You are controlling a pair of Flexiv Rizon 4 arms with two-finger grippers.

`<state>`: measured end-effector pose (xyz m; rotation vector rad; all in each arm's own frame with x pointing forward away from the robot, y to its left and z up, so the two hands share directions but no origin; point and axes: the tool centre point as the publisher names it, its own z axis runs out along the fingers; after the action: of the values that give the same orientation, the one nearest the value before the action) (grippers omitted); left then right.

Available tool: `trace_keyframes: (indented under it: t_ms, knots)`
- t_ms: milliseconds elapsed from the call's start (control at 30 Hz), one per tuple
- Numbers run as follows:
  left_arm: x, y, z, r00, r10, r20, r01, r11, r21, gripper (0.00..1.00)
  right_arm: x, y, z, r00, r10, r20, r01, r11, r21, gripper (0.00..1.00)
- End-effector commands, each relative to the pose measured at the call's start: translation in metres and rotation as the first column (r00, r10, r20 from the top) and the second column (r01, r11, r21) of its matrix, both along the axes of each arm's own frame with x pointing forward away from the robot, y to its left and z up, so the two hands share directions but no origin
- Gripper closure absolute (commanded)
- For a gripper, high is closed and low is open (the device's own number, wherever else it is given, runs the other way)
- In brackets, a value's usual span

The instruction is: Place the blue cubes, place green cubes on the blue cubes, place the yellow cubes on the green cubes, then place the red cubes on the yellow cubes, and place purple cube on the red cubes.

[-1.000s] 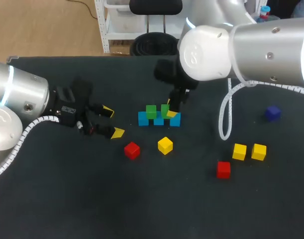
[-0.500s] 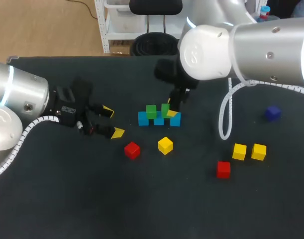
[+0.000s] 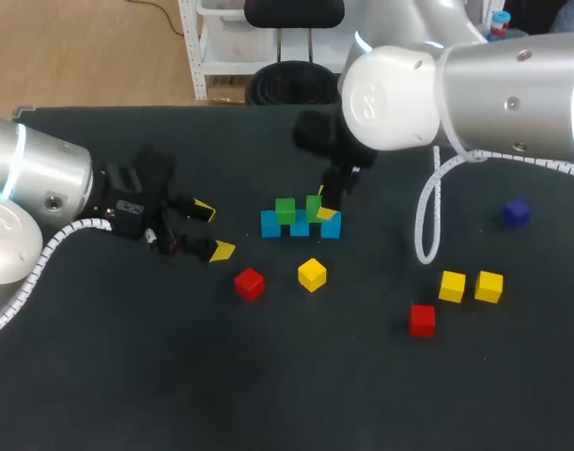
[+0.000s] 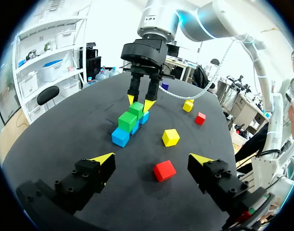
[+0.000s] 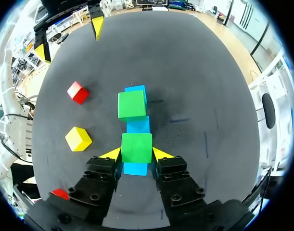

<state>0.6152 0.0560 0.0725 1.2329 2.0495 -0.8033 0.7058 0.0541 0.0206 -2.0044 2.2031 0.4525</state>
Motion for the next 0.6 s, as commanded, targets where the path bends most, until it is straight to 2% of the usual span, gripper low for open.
trace_keyframes:
  t_ms: [33, 200, 400, 467, 500, 533, 600]
  knots:
    - [-0.0008, 0.001, -0.0013, 1.0, 0.001, 0.006, -0.001, 1.0, -0.006, 0.0, -0.0002, -0.0003, 0.0004, 1.0, -0.002, 0.0, 0.002, 1.0, 0.0, 0.51]
    - [-0.0008, 0.001, -0.0013, 1.0, 0.001, 0.006, -0.001, 1.0, -0.006, 0.0, 0.0, 0.0, 0.0004, 1.0, -0.004, 0.001, 0.004, 1.0, 0.002, 0.54]
    - [-0.0008, 0.001, -0.0013, 1.0, 0.001, 0.006, -0.001, 1.0, -0.006, 0.0, -0.0001, 0.0, 0.0004, 1.0, -0.008, -0.001, 0.008, 1.0, 0.006, 0.5]
    - [-0.0008, 0.001, -0.0013, 1.0, 0.001, 0.006, -0.001, 1.0, -0.006, 0.0, -0.0002, -0.0001, 0.0009, 1.0, -0.01, -0.002, 0.01, 1.0, 0.007, 0.16]
    - [-0.0008, 0.001, -0.0013, 1.0, 0.001, 0.006, -0.001, 1.0, -0.006, 0.0, -0.0003, -0.0002, 0.0019, 1.0, -0.011, -0.002, 0.011, 1.0, 0.009, 0.05]
    - [-0.0008, 0.001, -0.0013, 1.0, 0.001, 0.006, -0.001, 1.0, -0.006, 0.0, -0.0005, -0.0003, 0.003, 1.0, -0.011, -0.002, 0.011, 1.0, 0.013, 0.0]
    - [-0.0008, 0.001, -0.0013, 1.0, 0.001, 0.006, -0.001, 1.0, -0.006, 0.0, -0.0008, -0.0005, 0.0045, 1.0, -0.011, 0.0, 0.011, 1.0, 0.015, 0.0]
